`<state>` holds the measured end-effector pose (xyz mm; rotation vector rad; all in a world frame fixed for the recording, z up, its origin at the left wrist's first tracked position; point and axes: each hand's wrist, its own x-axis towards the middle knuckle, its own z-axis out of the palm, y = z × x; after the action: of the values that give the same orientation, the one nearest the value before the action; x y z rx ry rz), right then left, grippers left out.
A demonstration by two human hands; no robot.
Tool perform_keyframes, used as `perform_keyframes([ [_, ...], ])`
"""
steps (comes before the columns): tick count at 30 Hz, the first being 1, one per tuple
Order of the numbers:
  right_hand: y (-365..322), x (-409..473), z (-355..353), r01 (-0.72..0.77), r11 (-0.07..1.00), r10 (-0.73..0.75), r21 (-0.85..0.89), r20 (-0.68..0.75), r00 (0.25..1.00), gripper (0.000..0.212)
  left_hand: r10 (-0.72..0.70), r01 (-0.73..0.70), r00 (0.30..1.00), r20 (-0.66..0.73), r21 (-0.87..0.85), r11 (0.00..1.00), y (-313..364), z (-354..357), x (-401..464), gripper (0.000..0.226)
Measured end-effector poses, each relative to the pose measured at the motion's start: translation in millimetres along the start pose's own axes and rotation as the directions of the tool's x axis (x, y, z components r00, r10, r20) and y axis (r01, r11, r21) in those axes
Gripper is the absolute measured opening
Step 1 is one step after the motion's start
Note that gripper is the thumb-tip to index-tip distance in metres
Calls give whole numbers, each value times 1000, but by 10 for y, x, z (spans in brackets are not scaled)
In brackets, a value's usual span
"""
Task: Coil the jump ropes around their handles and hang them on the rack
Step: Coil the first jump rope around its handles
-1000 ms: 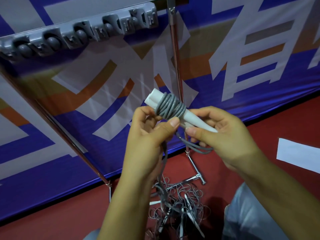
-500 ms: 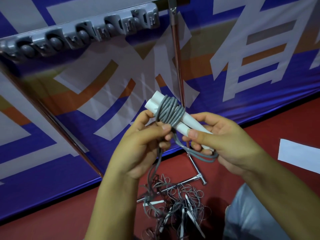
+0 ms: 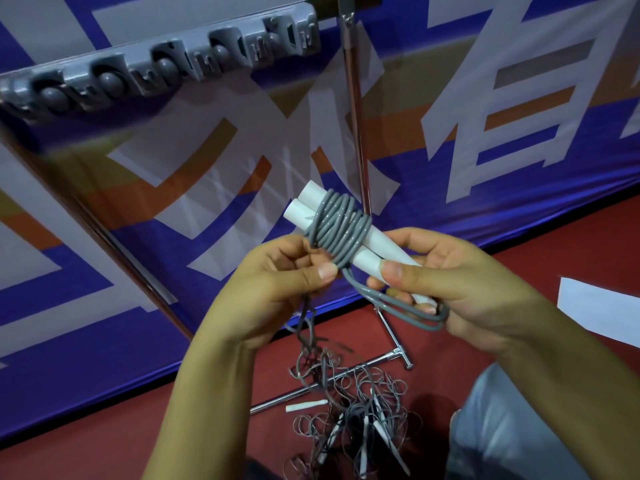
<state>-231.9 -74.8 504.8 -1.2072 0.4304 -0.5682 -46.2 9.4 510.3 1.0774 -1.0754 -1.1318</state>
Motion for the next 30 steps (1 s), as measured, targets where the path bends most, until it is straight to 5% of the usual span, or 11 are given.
perform_keyframes([
  [5, -7, 64, -47, -139, 982, 107, 124, 235, 966, 22, 212, -209, 976, 47, -52, 976, -39, 2, 39, 48],
  [10, 67, 225, -108, -422, 860, 195, 285, 581, 790, 13, 261, -241, 954, 150, -137, 961, -60, 51, 152, 47],
  [13, 43, 215, -104, -332, 916, 239, 226, 357, 903, 21, 211, -201, 975, 68, -129, 971, -122, 21, 165, 47],
  [16, 42, 179, -99, -13, 988, 21, -155, 50, 999, 47, 207, -204, 978, 17, -112, 973, -140, 8, 137, 45],
  [19, -7, 119, -72, 191, 874, -184, -447, 59, 981, 76, 198, -199, 980, -22, -77, 977, -135, 15, 113, 43],
  [22, -22, 103, -1, 234, 692, -269, -683, 57, 962, 70, 198, -198, 980, -20, -45, 979, -133, 63, 100, 40],
  [25, -16, 132, 9, 251, 718, -336, -649, -7, 942, 54, 196, -197, 981, -10, -58, 979, -164, 113, 73, 42],
  [30, -28, 140, -20, 232, 894, -240, -383, 29, 970, 46, 192, -192, 981, -11, -113, 975, -190, 152, 14, 42],
])
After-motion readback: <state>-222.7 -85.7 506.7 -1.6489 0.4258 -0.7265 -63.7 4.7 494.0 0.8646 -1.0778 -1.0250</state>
